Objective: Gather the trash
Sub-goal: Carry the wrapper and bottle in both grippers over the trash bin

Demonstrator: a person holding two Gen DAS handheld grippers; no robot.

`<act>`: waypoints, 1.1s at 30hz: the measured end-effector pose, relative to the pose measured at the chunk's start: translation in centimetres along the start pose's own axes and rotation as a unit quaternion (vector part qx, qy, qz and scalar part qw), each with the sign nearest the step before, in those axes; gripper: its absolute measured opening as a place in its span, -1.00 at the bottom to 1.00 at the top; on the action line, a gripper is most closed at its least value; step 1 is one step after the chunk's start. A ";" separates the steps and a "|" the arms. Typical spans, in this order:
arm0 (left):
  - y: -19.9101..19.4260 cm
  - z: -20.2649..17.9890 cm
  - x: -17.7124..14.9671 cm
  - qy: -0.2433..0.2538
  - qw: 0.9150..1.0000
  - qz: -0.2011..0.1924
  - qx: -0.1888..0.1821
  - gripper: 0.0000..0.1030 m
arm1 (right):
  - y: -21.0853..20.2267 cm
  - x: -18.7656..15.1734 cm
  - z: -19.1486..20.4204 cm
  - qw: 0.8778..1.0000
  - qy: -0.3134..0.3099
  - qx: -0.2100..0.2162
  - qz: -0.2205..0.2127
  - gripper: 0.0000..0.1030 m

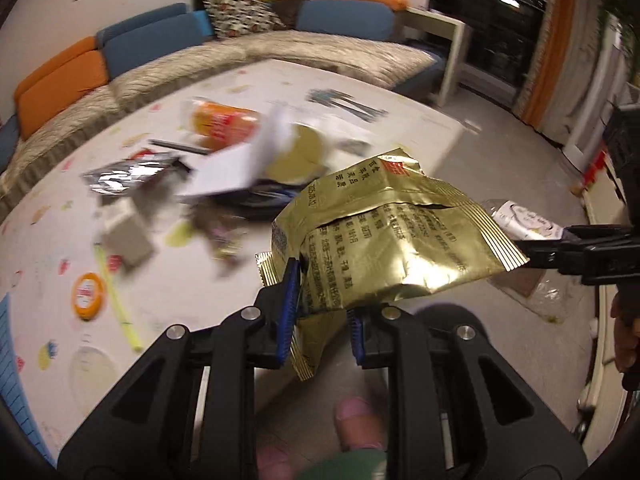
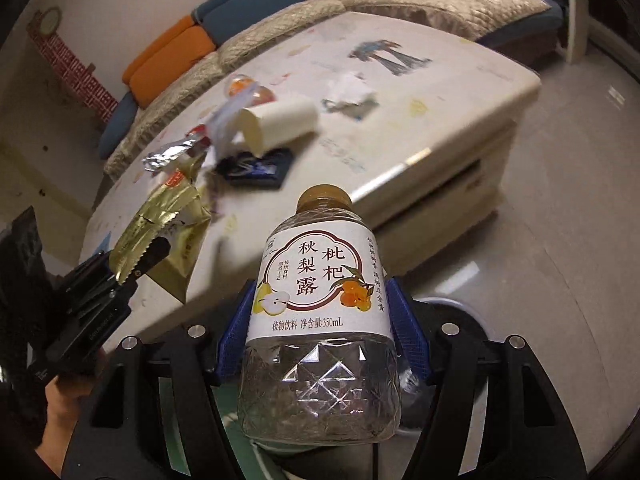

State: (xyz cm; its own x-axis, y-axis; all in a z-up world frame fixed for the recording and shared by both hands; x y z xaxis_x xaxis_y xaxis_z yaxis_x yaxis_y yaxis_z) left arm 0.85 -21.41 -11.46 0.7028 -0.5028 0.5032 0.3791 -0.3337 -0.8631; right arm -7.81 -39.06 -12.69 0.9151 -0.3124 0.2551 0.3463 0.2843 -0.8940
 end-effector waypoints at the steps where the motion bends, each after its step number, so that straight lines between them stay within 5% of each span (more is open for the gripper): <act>1: 0.6 -1.5 -0.3 0.009 1.000 0.007 -0.009 -0.61 | 0.4 -0.9 -1.5 1.000 0.013 -0.006 0.005 0.27; 13: 12.6 -14.2 -6.9 0.070 0.983 0.156 -0.072 -0.61 | 8.2 -10.9 -14.0 0.986 0.146 -0.004 0.082 0.27; 22: 20.1 -15.5 -10.1 0.069 0.968 0.232 -0.060 -0.61 | 14.6 -12.8 -18.1 0.971 0.202 0.023 0.123 0.28; 33: 24.6 -16.0 -11.2 0.066 0.961 0.265 -0.053 -0.61 | 17.9 -13.6 -19.8 0.961 0.231 0.044 0.148 0.28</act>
Point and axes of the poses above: each gripper's, at about its wrist camera, not at the fingertips, and y roughly the way its jaws point, z to its left, x to its top, the point moved 7 cm from there along y, roughly the way its jaws point, and after that the axes turned 11 degrees about z, right-handed, at the moved point
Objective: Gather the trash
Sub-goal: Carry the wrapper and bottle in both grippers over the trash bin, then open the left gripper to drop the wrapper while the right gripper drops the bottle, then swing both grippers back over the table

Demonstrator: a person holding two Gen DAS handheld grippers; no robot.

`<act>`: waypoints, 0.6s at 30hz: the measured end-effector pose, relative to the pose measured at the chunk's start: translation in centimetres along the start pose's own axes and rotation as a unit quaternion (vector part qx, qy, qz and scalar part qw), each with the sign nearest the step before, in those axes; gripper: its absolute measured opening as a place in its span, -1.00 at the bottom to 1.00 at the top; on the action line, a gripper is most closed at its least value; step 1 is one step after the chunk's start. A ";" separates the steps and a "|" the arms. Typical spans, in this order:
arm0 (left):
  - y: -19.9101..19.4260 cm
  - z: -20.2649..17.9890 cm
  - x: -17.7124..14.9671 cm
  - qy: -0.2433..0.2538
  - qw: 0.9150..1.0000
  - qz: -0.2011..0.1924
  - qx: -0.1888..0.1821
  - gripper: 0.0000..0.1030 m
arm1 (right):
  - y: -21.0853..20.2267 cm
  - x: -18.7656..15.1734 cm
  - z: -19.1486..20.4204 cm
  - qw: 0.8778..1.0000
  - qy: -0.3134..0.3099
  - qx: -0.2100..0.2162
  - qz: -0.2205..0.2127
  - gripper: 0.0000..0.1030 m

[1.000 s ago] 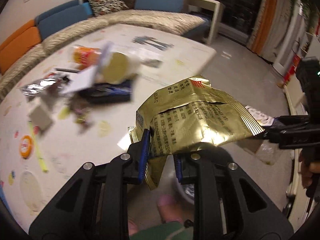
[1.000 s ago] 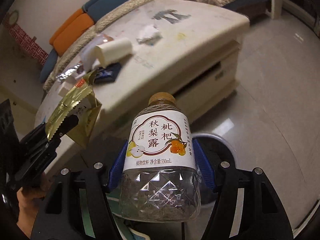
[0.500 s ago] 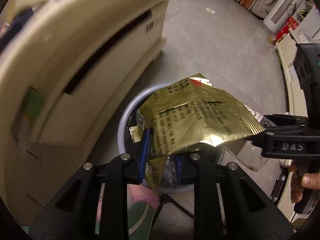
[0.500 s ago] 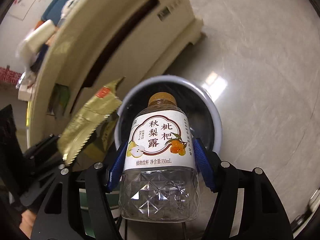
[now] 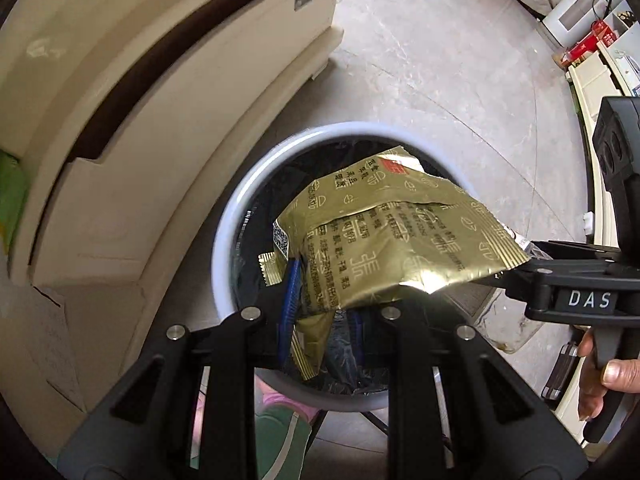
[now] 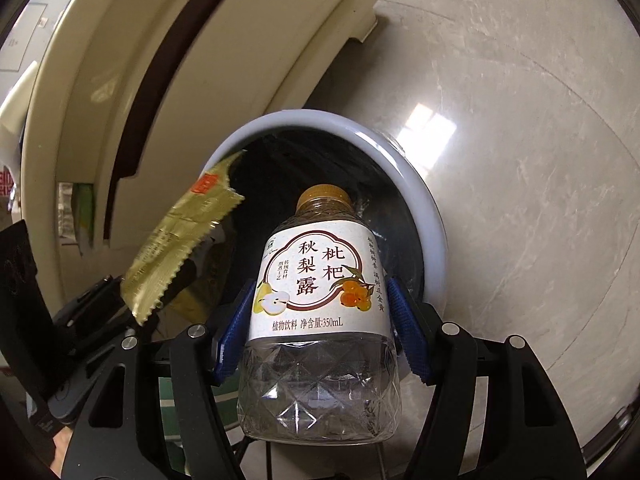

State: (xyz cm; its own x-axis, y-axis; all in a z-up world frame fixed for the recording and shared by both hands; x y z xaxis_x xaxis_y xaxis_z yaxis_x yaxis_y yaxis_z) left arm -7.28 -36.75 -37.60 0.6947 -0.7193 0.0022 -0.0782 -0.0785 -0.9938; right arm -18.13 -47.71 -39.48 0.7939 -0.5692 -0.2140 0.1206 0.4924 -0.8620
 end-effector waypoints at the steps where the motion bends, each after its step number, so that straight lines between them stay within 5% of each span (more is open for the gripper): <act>1: 0.3 0.0 0.1 0.000 1.000 0.005 0.000 -0.61 | 0.2 0.2 -0.1 1.000 0.004 0.002 0.001 0.28; 5: 1.6 0.2 0.3 -0.013 1.000 0.026 -0.006 -0.56 | 0.9 0.6 -0.3 1.000 0.014 0.007 0.008 0.28; 9: 1.7 0.5 -0.3 -0.020 0.999 0.032 -0.004 -0.19 | 1.2 0.6 -0.5 1.000 0.013 0.006 0.012 0.31; 13: 1.8 0.8 -0.6 -0.032 0.999 0.032 -0.007 -0.09 | 0.8 0.7 -1.1 1.000 0.024 0.016 0.003 0.33; 18: 0.5 0.9 -1.4 -0.034 0.999 0.018 -0.007 0.42 | -0.8 0.8 -1.1 0.999 0.025 0.027 -0.022 0.71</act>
Point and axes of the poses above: each gripper's, at about its wrist camera, not at the fingertips, and y roughly the way its jaws point, z to its left, x to its top, the point moved 7 cm from there along y, roughly the way its jaws point, and after that the axes turned 11 degrees about z, right-handed, at the moved point
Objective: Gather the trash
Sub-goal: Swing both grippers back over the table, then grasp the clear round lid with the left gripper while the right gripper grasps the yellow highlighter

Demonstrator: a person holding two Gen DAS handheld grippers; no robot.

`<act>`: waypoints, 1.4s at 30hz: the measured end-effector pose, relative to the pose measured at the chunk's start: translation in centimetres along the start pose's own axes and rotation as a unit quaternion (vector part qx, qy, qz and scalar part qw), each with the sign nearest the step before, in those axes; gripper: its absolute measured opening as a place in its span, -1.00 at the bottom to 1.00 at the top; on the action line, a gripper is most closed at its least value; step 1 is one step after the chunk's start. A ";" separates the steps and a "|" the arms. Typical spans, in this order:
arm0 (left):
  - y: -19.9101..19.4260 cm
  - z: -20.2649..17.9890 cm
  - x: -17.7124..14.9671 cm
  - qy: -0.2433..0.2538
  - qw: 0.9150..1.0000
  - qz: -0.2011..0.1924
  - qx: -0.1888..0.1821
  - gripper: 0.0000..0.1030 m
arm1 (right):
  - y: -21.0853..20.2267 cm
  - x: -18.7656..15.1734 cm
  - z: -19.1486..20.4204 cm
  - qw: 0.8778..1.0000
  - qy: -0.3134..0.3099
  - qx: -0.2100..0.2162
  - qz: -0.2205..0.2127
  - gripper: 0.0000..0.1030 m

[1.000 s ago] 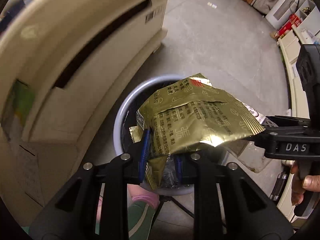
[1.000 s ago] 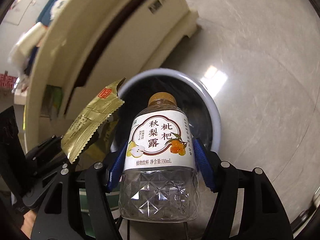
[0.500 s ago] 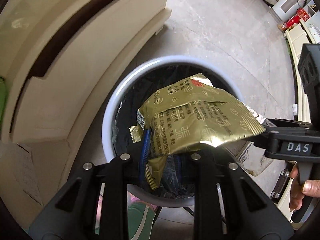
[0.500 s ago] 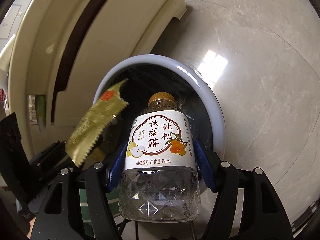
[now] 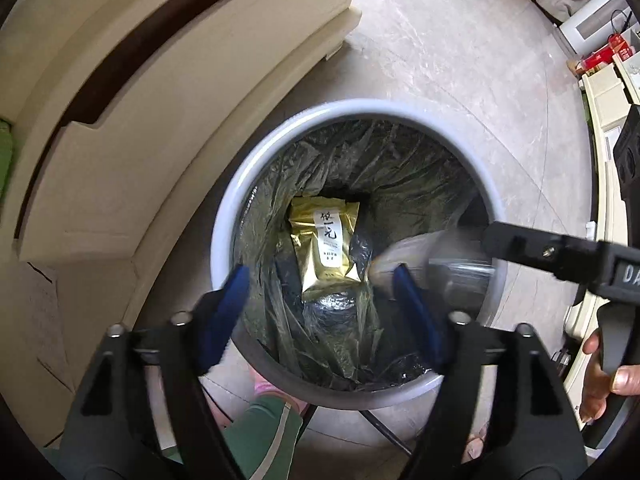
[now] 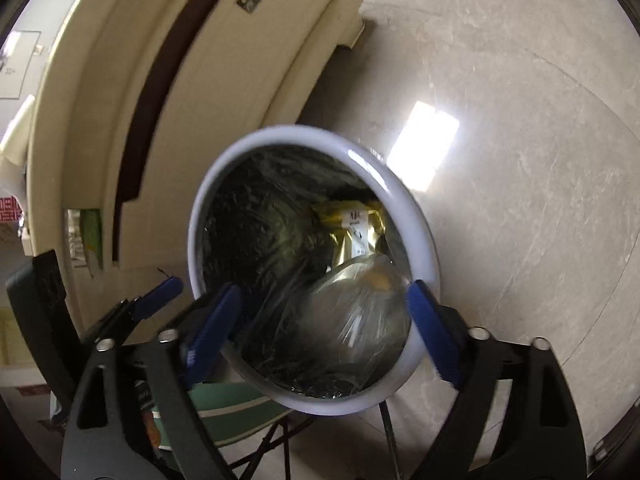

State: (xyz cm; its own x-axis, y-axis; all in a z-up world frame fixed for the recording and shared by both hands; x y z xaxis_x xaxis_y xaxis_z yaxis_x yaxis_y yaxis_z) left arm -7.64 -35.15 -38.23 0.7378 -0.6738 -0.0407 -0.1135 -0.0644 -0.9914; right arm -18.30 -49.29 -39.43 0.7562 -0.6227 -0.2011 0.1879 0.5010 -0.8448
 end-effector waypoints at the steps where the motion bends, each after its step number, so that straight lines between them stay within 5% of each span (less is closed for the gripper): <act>1: -0.2 0.1 0.0 0.000 1.000 -0.003 0.004 0.44 | -0.3 0.0 0.1 1.000 0.000 0.001 -0.002 0.72; 6: -2.0 0.5 -0.1 -0.011 1.000 -0.025 0.010 0.77 | -1.9 -0.2 0.0 1.000 0.007 0.020 -0.019 0.73; 14: -6.9 0.9 -0.6 -0.007 0.997 -0.070 0.026 0.80 | -7.4 -1.6 2.4 0.996 -0.027 0.045 -0.073 0.73; 19: -13.6 3.8 -1.3 -0.054 0.990 -0.127 -0.008 0.86 | -11.6 -1.9 9.0 0.987 -0.116 0.029 -0.104 0.73; 24: -22.9 10.7 -4.4 -0.113 0.971 -0.212 0.000 0.87 | -13.9 -2.3 19.2 0.965 -0.229 0.040 -0.119 0.73; 28: -27.4 18.3 -8.9 -0.161 0.951 -0.251 0.080 0.87 | -11.8 -3.6 28.6 0.943 -0.316 0.045 -0.095 0.74; 33: -27.4 28.2 -15.2 -0.234 0.934 -0.224 0.150 0.87 | -6.4 -6.6 38.6 0.912 -0.405 0.037 -0.046 0.73; 37: -25.5 33.3 -18.3 -0.276 0.933 -0.194 0.129 0.87 | -1.1 -8.2 45.2 0.895 -0.446 0.014 -0.004 0.73; 42: -22.7 34.7 -18.6 -0.286 0.937 -0.180 0.089 0.87 | 3.8 -9.9 50.5 0.879 -0.476 -0.020 0.038 0.71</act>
Point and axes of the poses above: each gripper's, at about its wrist camera, not at the fingertips, and y roughly the way its jaws point, z to its left, x to its top, the point moved 7 cm from there along y, roughly the way its jaws point, and after that the axes turned 11 degrees about z, right-handed, at the moved point
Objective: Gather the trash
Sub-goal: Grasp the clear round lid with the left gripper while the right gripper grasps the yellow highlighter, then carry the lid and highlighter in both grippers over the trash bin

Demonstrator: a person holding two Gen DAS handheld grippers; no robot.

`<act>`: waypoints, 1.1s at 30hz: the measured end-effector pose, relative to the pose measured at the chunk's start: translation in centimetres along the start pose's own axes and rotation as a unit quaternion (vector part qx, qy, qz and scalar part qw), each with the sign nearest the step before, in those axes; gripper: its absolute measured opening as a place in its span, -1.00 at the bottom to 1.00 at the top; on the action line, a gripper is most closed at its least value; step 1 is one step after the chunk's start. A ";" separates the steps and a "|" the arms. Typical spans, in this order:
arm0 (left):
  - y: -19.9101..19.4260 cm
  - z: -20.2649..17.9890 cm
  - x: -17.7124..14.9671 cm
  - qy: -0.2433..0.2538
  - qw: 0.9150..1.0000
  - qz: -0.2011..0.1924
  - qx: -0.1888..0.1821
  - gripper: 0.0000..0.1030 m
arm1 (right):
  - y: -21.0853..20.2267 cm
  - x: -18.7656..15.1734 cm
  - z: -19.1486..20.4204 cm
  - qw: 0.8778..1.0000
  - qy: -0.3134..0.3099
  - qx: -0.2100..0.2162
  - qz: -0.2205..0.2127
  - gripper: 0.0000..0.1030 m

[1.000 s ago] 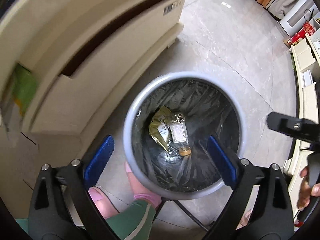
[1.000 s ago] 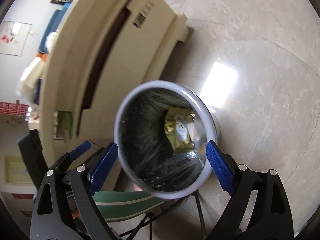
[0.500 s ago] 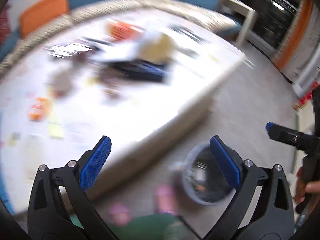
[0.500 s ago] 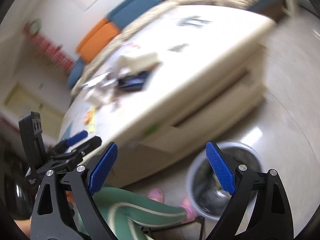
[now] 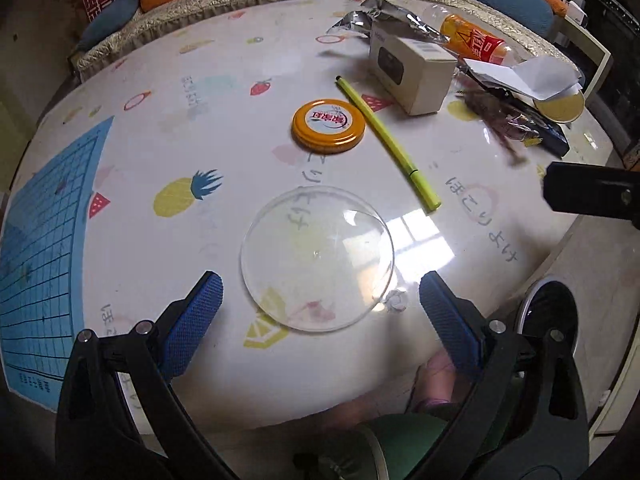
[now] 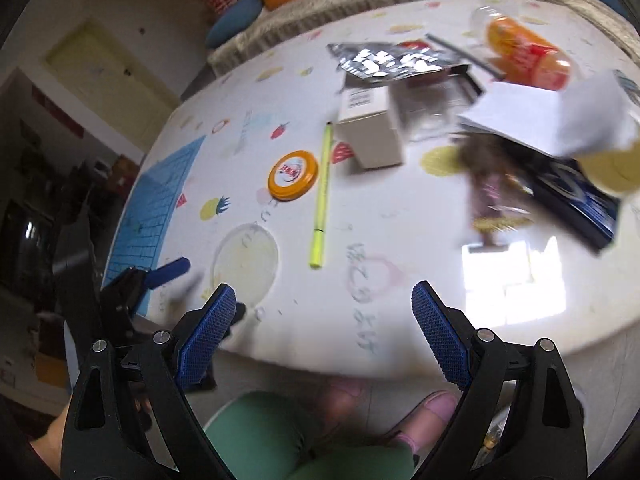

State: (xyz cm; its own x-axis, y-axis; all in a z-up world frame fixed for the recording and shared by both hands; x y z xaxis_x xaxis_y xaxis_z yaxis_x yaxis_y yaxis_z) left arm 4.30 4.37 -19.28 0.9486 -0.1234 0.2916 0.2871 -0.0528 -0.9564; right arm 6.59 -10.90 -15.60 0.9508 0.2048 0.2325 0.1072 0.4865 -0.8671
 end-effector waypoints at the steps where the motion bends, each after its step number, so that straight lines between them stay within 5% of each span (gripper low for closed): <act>1: 0.4 0.0 0.1 -0.004 1.000 0.002 -0.005 0.87 | 0.9 0.7 0.3 1.000 -0.001 -0.004 0.008 0.71; 4: 1.4 -0.1 0.7 -0.010 1.000 0.008 -0.013 0.87 | 3.0 2.0 0.4 0.999 0.005 -0.010 0.033 0.69; 5: 1.6 -0.1 0.8 -0.010 1.000 0.008 -0.013 0.87 | 3.5 2.3 0.5 0.999 0.006 -0.011 0.039 0.54; 12: 2.6 0.7 2.1 -0.007 1.000 0.002 0.027 0.89 | 6.7 4.2 0.3 0.996 0.001 -0.049 0.070 0.27; 18: 2.8 1.5 2.7 -0.013 1.000 -0.001 0.017 0.87 | 8.0 5.0 1.6 0.985 -0.059 -0.144 0.076 -0.13; 20: 2.7 1.6 2.8 -0.015 1.000 -0.004 0.018 0.80 | 8.4 5.1 2.0 0.976 -0.086 -0.184 0.074 -0.42; 23: 2.6 1.6 2.8 -0.012 1.000 -0.009 0.018 0.77 | 7.9 4.9 1.2 0.980 -0.078 -0.168 0.067 -0.83; 29: 2.5 2.0 2.5 -0.006 1.000 -0.009 0.012 0.76 | 6.6 3.6 -0.3 0.984 -0.067 -0.144 0.082 -0.84; 33: 1.9 2.8 1.9 -0.019 1.000 -0.010 0.001 0.76 | 5.3 2.4 -0.7 0.991 -0.045 -0.089 0.089 -0.84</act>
State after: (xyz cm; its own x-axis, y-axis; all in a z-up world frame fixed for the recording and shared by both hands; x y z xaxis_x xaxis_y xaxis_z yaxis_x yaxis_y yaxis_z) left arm 6.99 6.77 -20.62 0.9471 -0.0847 0.3095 0.3060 -0.0521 -0.9506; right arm 9.65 -8.42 -19.98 0.9302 0.3529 0.1006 -0.0026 0.2803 -0.9599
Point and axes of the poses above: each gripper's, at about its wrist camera, not at the fingertips, and y roughly the way its jaws point, z to its left, x to its top, the point moved 7 cm from there along y, roughly the way its jaws point, and after that the axes turned 11 degrees about z, right-handed, at the moved point
